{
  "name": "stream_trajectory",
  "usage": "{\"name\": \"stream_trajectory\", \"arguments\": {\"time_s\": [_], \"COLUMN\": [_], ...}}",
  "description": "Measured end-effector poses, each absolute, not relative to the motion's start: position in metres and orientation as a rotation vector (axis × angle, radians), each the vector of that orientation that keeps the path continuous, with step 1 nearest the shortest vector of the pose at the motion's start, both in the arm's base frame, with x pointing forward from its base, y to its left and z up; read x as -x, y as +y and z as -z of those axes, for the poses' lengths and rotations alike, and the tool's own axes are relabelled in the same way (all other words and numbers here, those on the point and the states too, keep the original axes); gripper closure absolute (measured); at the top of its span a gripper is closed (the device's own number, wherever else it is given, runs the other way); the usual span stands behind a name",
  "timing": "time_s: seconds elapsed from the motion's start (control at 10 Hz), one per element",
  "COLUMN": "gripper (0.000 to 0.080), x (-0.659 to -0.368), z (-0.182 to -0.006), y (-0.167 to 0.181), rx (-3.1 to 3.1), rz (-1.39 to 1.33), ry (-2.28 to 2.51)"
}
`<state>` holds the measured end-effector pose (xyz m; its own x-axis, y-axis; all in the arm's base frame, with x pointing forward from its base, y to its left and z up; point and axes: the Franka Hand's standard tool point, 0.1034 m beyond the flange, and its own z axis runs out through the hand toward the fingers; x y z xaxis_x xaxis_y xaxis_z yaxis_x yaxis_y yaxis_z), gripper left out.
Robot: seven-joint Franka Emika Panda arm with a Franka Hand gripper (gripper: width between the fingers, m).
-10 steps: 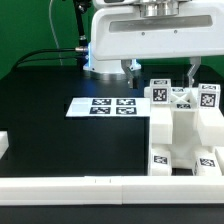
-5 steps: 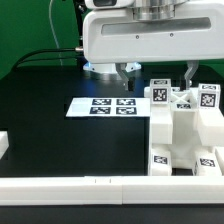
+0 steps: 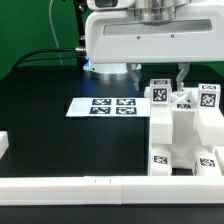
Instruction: Assemble chair
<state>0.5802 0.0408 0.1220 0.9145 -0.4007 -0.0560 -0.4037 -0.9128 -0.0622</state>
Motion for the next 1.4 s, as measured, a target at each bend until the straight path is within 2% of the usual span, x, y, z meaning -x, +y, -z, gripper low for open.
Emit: {"name": "stream_trajectory", "arguments": {"time_s": [0.6,0.9,1.2,1.4], "gripper": [0.0518,0.0517,0.0516,0.0199], "x": [-0.5799,-0.5808,-0.5826,-0.5874], "z": [-0.1213,-0.1211,-0.1215,-0.1226], "y": [0.0387,0.0393,0.0401,0.041], "rx": [2.788,2.395,2.39,2.572], "rz": [-0.093,-0.113,-0.103,-0.045], "ry": [1.305,1.946,1.941,1.664]}}
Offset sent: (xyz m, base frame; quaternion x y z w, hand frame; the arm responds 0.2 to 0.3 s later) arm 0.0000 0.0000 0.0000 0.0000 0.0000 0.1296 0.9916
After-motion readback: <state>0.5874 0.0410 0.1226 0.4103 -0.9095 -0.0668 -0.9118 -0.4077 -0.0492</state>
